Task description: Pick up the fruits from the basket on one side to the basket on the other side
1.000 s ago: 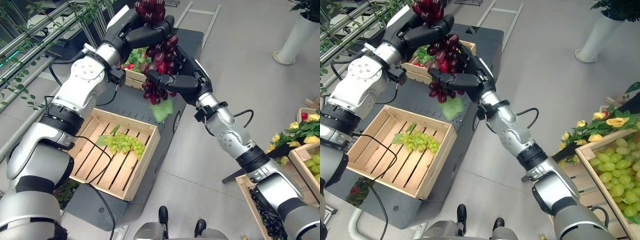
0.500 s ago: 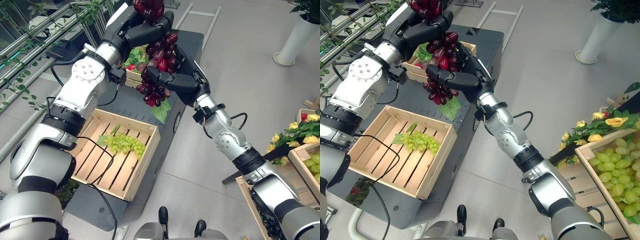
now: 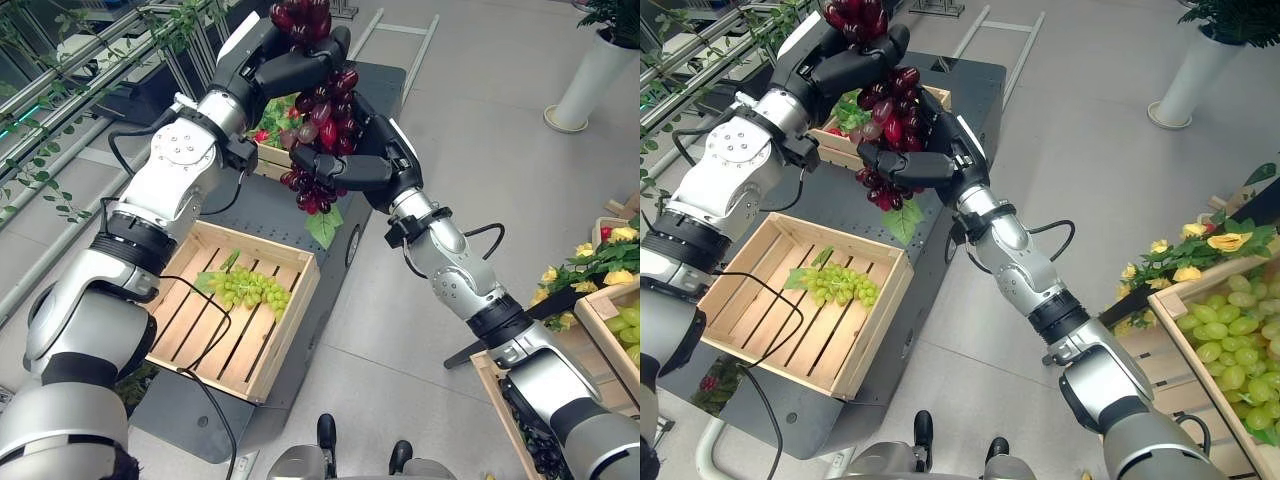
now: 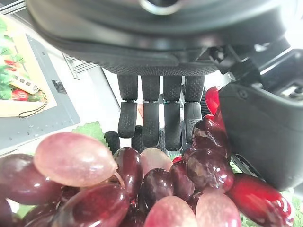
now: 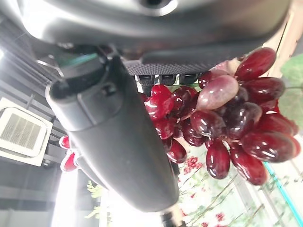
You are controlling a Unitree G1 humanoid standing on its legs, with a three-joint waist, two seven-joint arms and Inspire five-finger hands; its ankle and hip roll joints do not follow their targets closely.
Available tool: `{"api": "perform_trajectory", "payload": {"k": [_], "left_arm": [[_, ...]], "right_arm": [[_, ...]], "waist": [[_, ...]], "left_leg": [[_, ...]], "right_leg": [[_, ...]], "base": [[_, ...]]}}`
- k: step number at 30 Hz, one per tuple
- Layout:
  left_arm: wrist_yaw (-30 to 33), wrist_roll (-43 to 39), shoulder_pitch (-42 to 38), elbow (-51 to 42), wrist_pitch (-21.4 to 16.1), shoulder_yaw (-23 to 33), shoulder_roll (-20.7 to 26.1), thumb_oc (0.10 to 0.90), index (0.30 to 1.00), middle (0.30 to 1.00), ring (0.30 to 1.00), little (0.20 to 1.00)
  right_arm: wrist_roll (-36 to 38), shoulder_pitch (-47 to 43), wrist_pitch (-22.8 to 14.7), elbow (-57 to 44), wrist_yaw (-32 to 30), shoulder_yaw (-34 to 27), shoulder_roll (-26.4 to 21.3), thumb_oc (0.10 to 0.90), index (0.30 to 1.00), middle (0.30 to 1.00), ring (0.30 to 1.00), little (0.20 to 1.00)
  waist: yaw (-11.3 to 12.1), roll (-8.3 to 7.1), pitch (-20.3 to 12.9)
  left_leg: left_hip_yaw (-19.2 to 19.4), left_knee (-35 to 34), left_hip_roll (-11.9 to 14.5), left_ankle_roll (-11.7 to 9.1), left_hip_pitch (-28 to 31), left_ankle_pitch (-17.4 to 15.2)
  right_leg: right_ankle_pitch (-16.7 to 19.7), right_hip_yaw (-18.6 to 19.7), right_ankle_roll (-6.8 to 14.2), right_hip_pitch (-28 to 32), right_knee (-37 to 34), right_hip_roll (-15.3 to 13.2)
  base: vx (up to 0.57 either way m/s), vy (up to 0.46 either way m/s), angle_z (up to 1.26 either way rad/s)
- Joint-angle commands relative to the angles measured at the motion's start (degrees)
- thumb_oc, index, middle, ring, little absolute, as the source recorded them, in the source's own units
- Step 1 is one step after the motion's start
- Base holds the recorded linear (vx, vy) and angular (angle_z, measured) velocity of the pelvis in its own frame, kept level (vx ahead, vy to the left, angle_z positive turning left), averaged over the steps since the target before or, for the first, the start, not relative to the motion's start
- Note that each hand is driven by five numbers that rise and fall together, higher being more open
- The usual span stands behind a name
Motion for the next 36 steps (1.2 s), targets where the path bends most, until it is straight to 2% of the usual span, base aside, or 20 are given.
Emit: {"api": "perform_trajectory", "payload": {"k": [1,8,9,10,11,12,19,26,27,28,29,36], "left_arm": [[-3.5,-4.6,-1.6,-3.6,-6.8,2.4,-7.8,0.400,0.300,0.300,0.300,0.300],[-5.7,-5.4,-0.8,-6.5,-4.8,1.6,-10.7,0.400,0.300,0.300,0.300,0.300],[-6.5,-5.7,0.1,-6.9,-4.2,1.7,-11.6,0.400,0.300,0.300,0.300,0.300],[-6.7,-5.6,0.2,-6.9,-4.0,1.7,-11.7,0.400,0.300,0.300,0.300,0.300],[-6.5,-4.4,0.8,-7.0,-3.9,1.6,-12.0,0.400,0.300,0.300,0.300,0.300],[-6.4,-4.9,1.2,-7.0,-3.6,1.4,-12.1,0.400,0.300,0.300,0.300,0.300],[-7.7,-7.9,3.4,-6.5,-4.4,3.3,-13.7,0.400,0.300,0.300,0.300,0.300],[-5.2,-5.1,4.5,-7.4,-3.4,4.1,-14.3,0.400,0.300,0.300,0.300,0.300],[-4.8,-5.2,4.6,-7.2,-3.2,4.2,-14.1,0.482,0.422,0.422,0.422,0.422],[-3.8,-5.3,4.7,-7.0,-2.9,4.4,-14.0,0.540,0.509,0.509,0.509,0.509],[-2.9,-5.5,5.2,-5.9,-2.6,5.0,-13.7,0.800,0.900,0.900,0.900,0.900],[-1.3,-3.0,7.6,-1.5,-2.1,7.1,-12.8,0.800,0.900,0.900,0.900,0.900]], "right_arm": [[-2.7,-4.1,-2.6,3.9,-1.0,3.4,5.2,0.800,0.900,0.900,0.900,0.900],[3.5,-5.0,-4.5,6.6,-1.2,2.6,6.8,0.800,0.900,0.900,0.900,0.900],[6.0,-5.0,-6.4,7.9,-1.6,1.8,7.4,0.640,0.660,0.660,0.660,0.660],[6.4,-5.0,-6.8,8.2,-1.6,1.7,7.4,0.560,0.540,0.540,0.540,0.540],[8.3,-5.1,-8.7,9.3,-1.9,0.5,7.8,0.456,0.385,0.385,0.385,0.385],[8.8,-5.0,-9.5,9.5,-2.2,0.0,8.0,0.400,0.300,0.300,0.300,0.300],[8.8,-5.5,-10.4,11.2,-3.0,-2.0,8.6,0.400,0.300,0.300,0.300,0.300],[8.8,-5.0,-11.8,12.9,-3.9,-2.9,8.6,0.400,0.300,0.300,0.300,0.300],[8.7,-4.9,-11.7,12.8,-3.9,-3.0,8.6,0.400,0.300,0.300,0.300,0.300],[8.5,-4.9,-11.7,12.7,-4.0,-3.0,8.6,0.400,0.300,0.300,0.300,0.300],[8.2,-4.5,-11.8,12.3,-3.9,-3.0,8.5,0.400,0.300,0.300,0.300,0.300],[7.0,-3.5,-12.3,11.3,-4.1,-3.8,8.5,0.400,0.300,0.300,0.300,0.300]], "waist": [[1.5,0.45,-15.1],[1.9,0.25,-15.0],[2.1,0.20,-15.0],[2.2,0.19,-15.1],[2.4,0.17,-15.1],[2.4,0.16,-15.1],[2.6,0.11,-15.4],[2.9,0.03,-15.3],[2.9,0.05,-15.3],[2.8,0.06,-15.3],[2.8,0.07,-15.3],[2.7,0.22,-15.0]], "left_leg": [[-3.2,-0.4,-0.2,-4.0,2.3,-7.6],[-3.6,-0.4,-0.2,-4.0,2.4,-7.6],[-3.7,-0.4,-0.2,-3.9,2.5,-7.7],[-3.7,-0.4,-0.2,-3.9,2.5,-7.7],[-3.9,-0.4,-0.2,-3.9,2.6,-7.7],[-3.9,-0.4,-0.2,-3.9,2.6,-7.7],[-4.3,-0.4,-0.3,-3.8,2.7,-7.7],[-4.6,-0.4,-0.3,-3.8,2.8,-7.8],[-4.5,-0.4,-0.4,-3.8,2.9,-7.8],[-4.5,-0.4,-0.4,-3.8,2.9,-7.7],[-4.4,-0.4,-0.3,-3.8,2.9,-7.7],[-4.2,-0.4,-0.2,-3.8,2.7,-7.6]], "right_leg": [[-1.1,0.8,-1.9,-1.3,0.0,0.5],[-1.2,0.6,-2.1,-1.0,0.0,0.5],[-1.2,0.5,-2.1,-0.8,0.0,0.5],[-1.2,0.5,-2.1,-0.8,0.0,0.5],[-1.2,0.4,-2.1,-0.7,0.0,0.5],[-1.1,0.4,-2.1,-0.7,0.0,0.5],[-1.1,0.3,-2.1,-0.6,0.0,0.5],[-1.0,0.1,-2.1,-0.4,0.0,0.4],[-1.0,0.1,-2.1,-0.4,0.0,0.4],[-1.0,0.1,-2.1,-0.4,0.0,0.4],[-1.0,0.2,-2.1,-0.4,0.0,0.4],[-0.8,0.2,-2.0,-0.6,0.0,0.4]], "base": [[0.00,0.000,0.00],[0.00,0.000,0.00],[0.00,0.000,0.00],[0.00,0.000,0.00],[0.00,0.000,0.00],[0.00,0.000,0.00],[0.00,0.000,0.00],[0.00,0.000,0.03],[0.00,0.000,0.00],[0.00,0.000,0.00],[0.00,0.000,0.00],[0.00,0.000,0.00]]}}
